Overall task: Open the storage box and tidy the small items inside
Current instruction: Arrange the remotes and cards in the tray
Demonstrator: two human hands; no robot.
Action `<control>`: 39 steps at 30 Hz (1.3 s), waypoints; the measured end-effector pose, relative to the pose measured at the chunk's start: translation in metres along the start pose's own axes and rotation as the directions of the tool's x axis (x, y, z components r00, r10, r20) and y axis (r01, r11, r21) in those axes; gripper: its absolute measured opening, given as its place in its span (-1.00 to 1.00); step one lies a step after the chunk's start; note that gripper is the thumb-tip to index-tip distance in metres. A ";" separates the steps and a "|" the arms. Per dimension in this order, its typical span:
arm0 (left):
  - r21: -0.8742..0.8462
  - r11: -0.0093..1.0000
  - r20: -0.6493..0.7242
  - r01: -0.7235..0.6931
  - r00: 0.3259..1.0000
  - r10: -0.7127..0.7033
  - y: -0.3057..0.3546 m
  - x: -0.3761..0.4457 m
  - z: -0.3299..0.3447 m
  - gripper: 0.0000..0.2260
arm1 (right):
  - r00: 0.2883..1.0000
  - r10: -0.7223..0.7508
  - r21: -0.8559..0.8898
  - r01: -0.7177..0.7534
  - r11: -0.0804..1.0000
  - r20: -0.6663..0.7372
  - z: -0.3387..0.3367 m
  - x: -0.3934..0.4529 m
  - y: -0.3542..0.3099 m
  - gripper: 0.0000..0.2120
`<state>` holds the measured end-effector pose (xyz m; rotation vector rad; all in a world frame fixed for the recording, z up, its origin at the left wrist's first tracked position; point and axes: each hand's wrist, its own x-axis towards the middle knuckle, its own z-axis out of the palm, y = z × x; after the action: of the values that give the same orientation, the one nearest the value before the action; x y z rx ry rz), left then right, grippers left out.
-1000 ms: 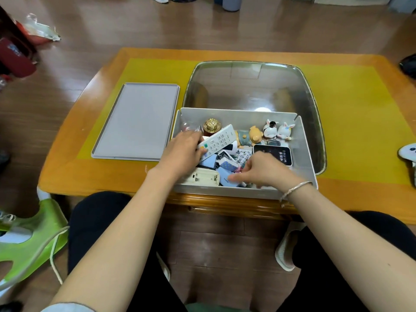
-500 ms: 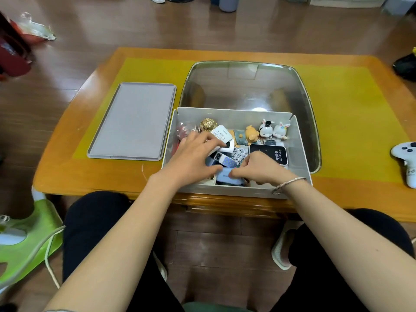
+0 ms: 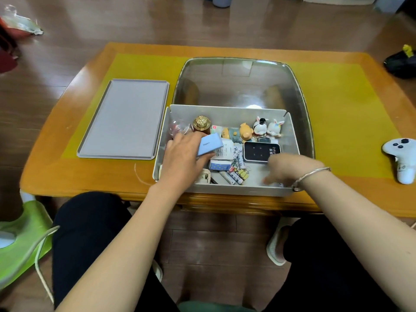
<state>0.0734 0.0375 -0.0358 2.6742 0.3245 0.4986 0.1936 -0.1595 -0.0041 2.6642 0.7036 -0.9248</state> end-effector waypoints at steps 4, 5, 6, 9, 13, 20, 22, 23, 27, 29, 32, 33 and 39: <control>-0.039 0.998 -0.029 0.041 0.999 -0.042 -0.005 -0.006 0.005 -0.66 | 0.995 -0.024 -0.069 0.031 0.997 0.101 0.002 0.006 -0.006 -0.68; -0.041 0.998 -0.029 0.040 0.999 -0.041 -0.006 -0.006 0.006 -0.65 | 0.993 -0.058 -0.008 0.060 0.998 0.103 0.004 0.007 -0.006 -0.70; -0.040 0.998 -0.032 0.037 0.999 -0.038 -0.006 -0.007 0.008 -0.65 | 0.991 -0.102 0.071 0.096 0.993 0.089 0.007 0.008 -0.006 -0.71; -0.060 0.997 -0.048 0.040 0.998 -0.042 -0.006 -0.007 0.010 -0.66 | 0.975 -0.217 0.185 0.223 0.957 -0.051 0.017 0.013 -0.011 -0.63; -0.078 0.995 -0.068 0.055 0.996 -0.060 -0.005 -0.007 0.011 -0.65 | 0.963 -0.202 0.280 0.247 0.928 -0.179 0.028 0.021 -0.020 -0.46; -0.102 0.988 -0.104 0.113 0.987 -0.123 -0.003 -0.007 0.009 -0.65 | 0.930 -0.214 0.235 0.289 0.928 -0.298 0.033 0.026 -0.048 -0.26; -0.105 0.988 -0.099 0.117 0.987 -0.128 -0.002 -0.008 0.009 -0.65 | 0.925 -0.226 0.187 0.291 0.938 -0.306 0.033 0.026 -0.052 -0.34; -0.102 0.988 -0.096 0.117 0.987 -0.127 -0.002 -0.008 0.009 -0.65 | 0.925 -0.230 0.167 0.289 0.943 -0.302 0.033 0.026 -0.053 -0.37; -0.118 0.984 -0.092 0.136 0.985 -0.147 -0.001 -0.008 0.008 -0.63 | 0.926 -0.248 0.104 0.287 0.952 -0.284 0.032 0.025 -0.056 -0.37; -0.128 0.980 -0.103 0.155 0.980 -0.169 -0.001 -0.007 0.008 -0.62 | 0.927 -0.239 0.093 0.276 0.957 -0.289 0.032 0.026 -0.057 -0.37; -0.140 0.971 -0.128 0.192 0.969 -0.210 -0.003 -0.007 0.007 -0.58 | 0.924 -0.229 0.094 0.269 0.959 -0.305 0.034 0.027 -0.060 -0.38; -0.148 0.967 -0.131 0.206 0.965 -0.226 -0.003 -0.007 0.007 -0.57 | 0.925 -0.230 0.086 0.267 0.960 -0.302 0.034 0.028 -0.060 -0.38; -0.169 0.954 -0.118 0.248 0.956 -0.270 -0.005 -0.006 0.010 -0.55 | 0.920 -0.234 0.085 0.272 0.958 -0.313 0.035 0.036 -0.064 -0.42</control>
<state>0.0709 0.0372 -0.0482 2.4066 0.6423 0.6024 0.1674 -0.1044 -0.0583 2.9109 1.1159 -0.6406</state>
